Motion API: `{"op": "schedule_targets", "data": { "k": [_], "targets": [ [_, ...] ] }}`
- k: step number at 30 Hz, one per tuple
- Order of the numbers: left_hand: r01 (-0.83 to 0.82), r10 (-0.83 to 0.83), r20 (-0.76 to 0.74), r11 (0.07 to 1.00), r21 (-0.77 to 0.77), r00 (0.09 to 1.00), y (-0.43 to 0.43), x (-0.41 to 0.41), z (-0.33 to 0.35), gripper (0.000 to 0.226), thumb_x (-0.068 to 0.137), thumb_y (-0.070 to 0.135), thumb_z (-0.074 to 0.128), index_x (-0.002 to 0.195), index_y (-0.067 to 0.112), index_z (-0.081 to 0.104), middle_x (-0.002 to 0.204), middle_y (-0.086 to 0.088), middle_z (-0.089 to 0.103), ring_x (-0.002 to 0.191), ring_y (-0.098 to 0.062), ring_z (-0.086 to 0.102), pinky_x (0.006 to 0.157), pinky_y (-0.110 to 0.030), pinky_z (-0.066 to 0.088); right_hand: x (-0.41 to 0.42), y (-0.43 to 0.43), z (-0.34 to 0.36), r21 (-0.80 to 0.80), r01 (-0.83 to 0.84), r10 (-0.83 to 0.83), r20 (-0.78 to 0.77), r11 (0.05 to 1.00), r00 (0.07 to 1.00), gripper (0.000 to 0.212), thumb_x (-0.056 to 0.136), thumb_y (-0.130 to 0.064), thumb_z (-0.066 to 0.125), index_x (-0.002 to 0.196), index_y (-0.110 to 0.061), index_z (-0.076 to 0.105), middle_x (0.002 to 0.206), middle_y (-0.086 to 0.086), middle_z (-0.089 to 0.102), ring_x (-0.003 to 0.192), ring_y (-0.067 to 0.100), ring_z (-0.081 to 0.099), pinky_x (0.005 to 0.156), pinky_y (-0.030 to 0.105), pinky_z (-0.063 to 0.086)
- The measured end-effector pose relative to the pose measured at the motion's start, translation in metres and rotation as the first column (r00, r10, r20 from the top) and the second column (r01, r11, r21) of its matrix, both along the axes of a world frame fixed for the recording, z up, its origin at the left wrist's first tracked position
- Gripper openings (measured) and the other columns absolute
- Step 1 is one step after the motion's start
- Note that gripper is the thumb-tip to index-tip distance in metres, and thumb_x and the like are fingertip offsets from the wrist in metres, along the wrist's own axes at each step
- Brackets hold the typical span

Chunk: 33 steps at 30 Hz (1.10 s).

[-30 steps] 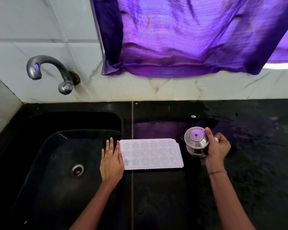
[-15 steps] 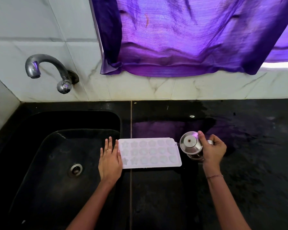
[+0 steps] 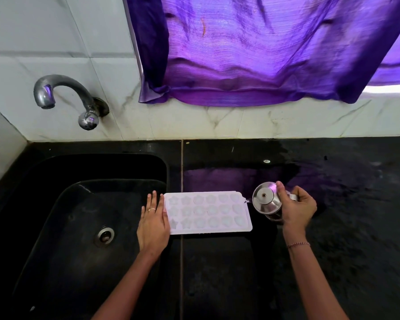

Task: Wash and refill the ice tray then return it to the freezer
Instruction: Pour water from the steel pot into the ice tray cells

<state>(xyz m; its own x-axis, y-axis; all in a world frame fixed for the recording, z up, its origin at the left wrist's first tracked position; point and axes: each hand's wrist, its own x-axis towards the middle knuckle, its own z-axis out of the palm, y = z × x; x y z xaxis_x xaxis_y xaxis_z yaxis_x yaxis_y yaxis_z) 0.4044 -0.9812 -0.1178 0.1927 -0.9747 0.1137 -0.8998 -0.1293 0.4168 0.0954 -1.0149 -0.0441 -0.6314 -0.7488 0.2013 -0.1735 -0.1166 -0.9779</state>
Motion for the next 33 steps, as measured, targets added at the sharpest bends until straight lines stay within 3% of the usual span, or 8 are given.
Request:
{"op": "schedule_targets", "data": {
  "k": [4,9,14,22,33],
  "targets": [
    [-0.002,0.002,0.005,1.0,0.002,1.0,0.0,0.0,0.0,0.048,0.1,0.022,0.025,0.147,0.013,0.025,0.158,-0.004,0.014,0.146,-0.013,0.004,0.12,-0.033,0.008,0.0,0.001,0.001,0.012,0.012,-0.013,0.023,1.0,1.0,0.049,0.078,-0.015,0.076,0.052,-0.012,0.034,0.051,-0.001,0.032,0.042,0.001,0.031,0.045,0.01,0.034],
    [-0.006,0.006,0.004,1.0,0.0,1.0,0.0,0.0,0.0,0.048,0.1,0.022,0.026,0.147,0.013,0.026,0.158,-0.004,0.015,0.146,-0.014,0.004,0.119,-0.033,0.007,0.001,0.0,0.002,0.029,0.022,-0.026,0.137,0.999,0.99,0.054,0.077,-0.016,0.076,0.051,-0.016,0.029,0.04,-0.015,0.031,0.042,0.001,0.029,0.044,0.01,0.034],
    [-0.006,0.006,-0.006,1.0,-0.009,1.0,0.0,0.0,0.0,0.048,0.1,0.022,0.026,0.147,0.013,0.026,0.158,-0.005,0.015,0.146,-0.013,0.004,0.119,-0.033,0.006,0.004,-0.004,0.001,0.058,0.033,-0.046,0.239,0.998,0.97,0.052,0.077,-0.016,0.076,0.053,-0.016,0.031,0.05,-0.005,0.033,0.052,0.008,0.03,0.053,0.022,0.036],
    [-0.017,0.017,-0.005,1.0,-0.003,1.0,0.001,-0.001,0.001,0.048,0.101,0.023,0.026,0.148,0.013,0.024,0.158,-0.004,0.014,0.146,-0.013,0.003,0.12,-0.034,0.007,0.021,-0.006,-0.001,0.015,-0.037,0.034,0.142,0.999,0.989,0.052,0.076,-0.013,0.077,0.051,-0.015,0.031,0.04,-0.014,0.033,0.042,0.001,0.032,0.045,0.01,0.035],
    [-0.026,0.026,0.006,1.0,0.003,1.0,0.002,-0.002,0.004,0.048,0.101,0.022,0.025,0.148,0.015,0.023,0.158,-0.005,0.012,0.146,-0.014,0.002,0.12,-0.033,0.004,0.032,-0.005,0.0,0.0,-0.094,0.094,0.024,0.996,0.995,0.044,0.076,-0.011,0.076,0.052,-0.012,0.04,0.049,-0.003,0.037,0.042,-0.001,0.037,0.046,0.007,0.037]
  ]
}}
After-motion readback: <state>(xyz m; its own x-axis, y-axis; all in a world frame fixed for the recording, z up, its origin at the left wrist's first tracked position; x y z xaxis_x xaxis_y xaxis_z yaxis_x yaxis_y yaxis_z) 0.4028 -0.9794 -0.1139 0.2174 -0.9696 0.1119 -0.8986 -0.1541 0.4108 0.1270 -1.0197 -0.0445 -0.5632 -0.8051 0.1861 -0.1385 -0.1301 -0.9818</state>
